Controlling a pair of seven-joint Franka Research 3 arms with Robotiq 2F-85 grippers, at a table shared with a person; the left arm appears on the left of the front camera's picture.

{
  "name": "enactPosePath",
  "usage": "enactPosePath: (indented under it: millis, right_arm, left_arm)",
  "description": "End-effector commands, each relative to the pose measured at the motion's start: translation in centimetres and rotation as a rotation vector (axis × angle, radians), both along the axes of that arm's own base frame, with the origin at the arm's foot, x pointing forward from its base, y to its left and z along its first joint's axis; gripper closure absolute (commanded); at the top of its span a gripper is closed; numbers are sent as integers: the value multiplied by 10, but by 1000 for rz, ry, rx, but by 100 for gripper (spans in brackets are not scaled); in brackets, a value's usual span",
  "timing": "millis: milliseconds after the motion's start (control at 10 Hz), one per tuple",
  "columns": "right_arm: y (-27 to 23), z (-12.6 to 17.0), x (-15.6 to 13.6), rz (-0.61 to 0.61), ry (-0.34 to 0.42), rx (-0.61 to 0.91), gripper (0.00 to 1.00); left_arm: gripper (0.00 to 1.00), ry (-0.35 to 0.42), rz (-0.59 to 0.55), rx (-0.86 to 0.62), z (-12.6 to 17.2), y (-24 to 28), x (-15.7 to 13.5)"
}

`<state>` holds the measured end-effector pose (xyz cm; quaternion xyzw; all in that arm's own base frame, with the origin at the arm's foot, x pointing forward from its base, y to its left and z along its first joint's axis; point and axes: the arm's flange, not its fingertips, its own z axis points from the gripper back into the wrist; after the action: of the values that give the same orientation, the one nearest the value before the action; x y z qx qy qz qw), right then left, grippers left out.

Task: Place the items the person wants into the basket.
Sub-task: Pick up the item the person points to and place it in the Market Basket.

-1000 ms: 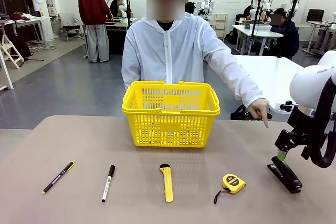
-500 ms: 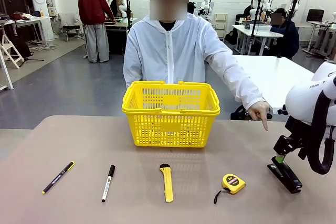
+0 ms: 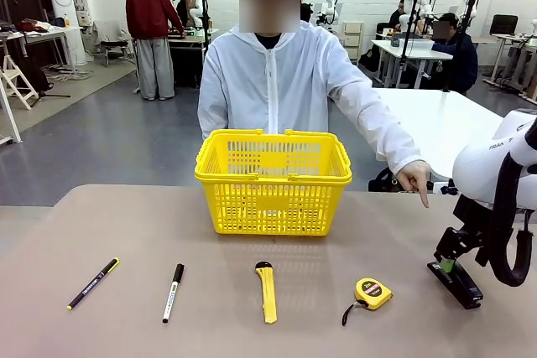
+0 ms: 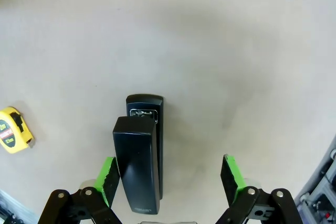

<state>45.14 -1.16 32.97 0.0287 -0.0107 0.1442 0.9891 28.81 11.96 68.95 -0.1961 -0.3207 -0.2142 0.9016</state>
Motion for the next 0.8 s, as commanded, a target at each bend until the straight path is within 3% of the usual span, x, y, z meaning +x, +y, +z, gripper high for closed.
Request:
enactPosePath:
  millis: [0, 200, 300, 400, 500, 600, 700]
  right_arm:
    - [3, -5, -1, 24, 10, 14, 0]
    - [5, -9, -3, 42, 34, 23, 0]
    - [6, -10, -4, 69, 59, 28, 31]
    - [7, -8, -5, 69, 68, 33, 55]
    - [7, -6, -4, 68, 61, 34, 88]
    - [8, -8, -4, 67, 60, 35, 100]
    - [7, -6, -4, 63, 65, 31, 100]
  left_arm:
    - [0, -3, -20, -5, 1, 2, 0]
    - [0, -3, -20, -5, 1, 2, 0]
    - [0, -3, -20, -5, 1, 2, 0]
    - [0, -3, -20, -5, 1, 2, 0]
    - [0, -3, -20, -5, 1, 2, 0]
    - [0, -3, -20, -5, 1, 2, 0]
    - [0, -3, -20, -5, 1, 2, 0]
